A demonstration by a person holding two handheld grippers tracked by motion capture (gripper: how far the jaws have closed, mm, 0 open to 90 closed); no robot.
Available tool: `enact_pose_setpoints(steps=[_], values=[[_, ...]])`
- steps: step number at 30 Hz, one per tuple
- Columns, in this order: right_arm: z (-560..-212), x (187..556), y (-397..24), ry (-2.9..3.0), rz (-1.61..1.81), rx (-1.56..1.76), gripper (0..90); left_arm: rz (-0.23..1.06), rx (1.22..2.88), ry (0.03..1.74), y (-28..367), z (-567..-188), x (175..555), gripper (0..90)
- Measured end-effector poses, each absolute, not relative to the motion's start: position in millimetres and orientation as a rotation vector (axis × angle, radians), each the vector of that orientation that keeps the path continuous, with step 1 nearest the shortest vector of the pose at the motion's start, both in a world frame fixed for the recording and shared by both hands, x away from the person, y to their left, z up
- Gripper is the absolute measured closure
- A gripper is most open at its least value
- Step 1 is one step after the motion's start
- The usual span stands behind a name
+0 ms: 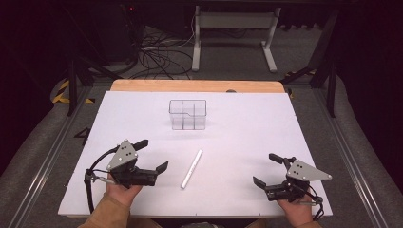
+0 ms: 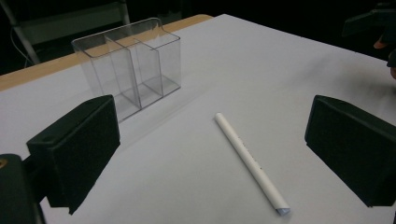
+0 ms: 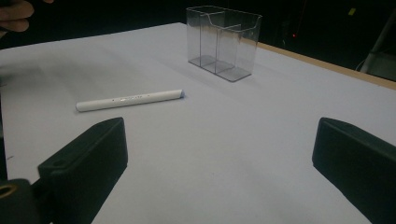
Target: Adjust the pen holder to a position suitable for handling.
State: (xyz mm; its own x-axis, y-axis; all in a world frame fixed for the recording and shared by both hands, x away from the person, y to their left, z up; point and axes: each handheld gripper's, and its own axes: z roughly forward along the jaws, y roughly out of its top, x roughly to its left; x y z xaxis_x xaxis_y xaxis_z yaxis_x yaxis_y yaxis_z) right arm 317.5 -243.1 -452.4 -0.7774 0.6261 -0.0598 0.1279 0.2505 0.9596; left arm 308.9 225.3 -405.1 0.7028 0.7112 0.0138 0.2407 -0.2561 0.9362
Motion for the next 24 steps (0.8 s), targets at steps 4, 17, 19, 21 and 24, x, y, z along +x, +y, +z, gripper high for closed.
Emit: enact_pose_setpoints(steps=[4, 17, 19, 21, 24], values=[[-452.5, 317.4, -243.1, 2.095, 1.548, 0.682, 3.6, 0.530, 1.838, 0.725, 214.1, -402.7, 313.8, 3.9], [-453.2, 317.3, -243.9, 2.099, 1.555, 0.682, 3.6, 0.494, 1.861, 0.693, 187.5, -397.2, 325.3, 3.8], [-453.4, 317.3, -244.2, 2.100, 1.555, 0.684, 3.6, 0.485, 1.861, 0.696, 186.3, -397.6, 326.2, 3.8], [-453.4, 317.5, -244.2, 2.101, 1.556, 0.682, 3.6, 0.466, 1.863, 0.696, 185.2, -397.4, 327.8, 3.3], [-453.3, 317.0, -243.7, 2.103, 1.558, 0.680, 3.6, 0.394, 1.856, 0.706, 183.5, -396.1, 329.2, 3.1]])
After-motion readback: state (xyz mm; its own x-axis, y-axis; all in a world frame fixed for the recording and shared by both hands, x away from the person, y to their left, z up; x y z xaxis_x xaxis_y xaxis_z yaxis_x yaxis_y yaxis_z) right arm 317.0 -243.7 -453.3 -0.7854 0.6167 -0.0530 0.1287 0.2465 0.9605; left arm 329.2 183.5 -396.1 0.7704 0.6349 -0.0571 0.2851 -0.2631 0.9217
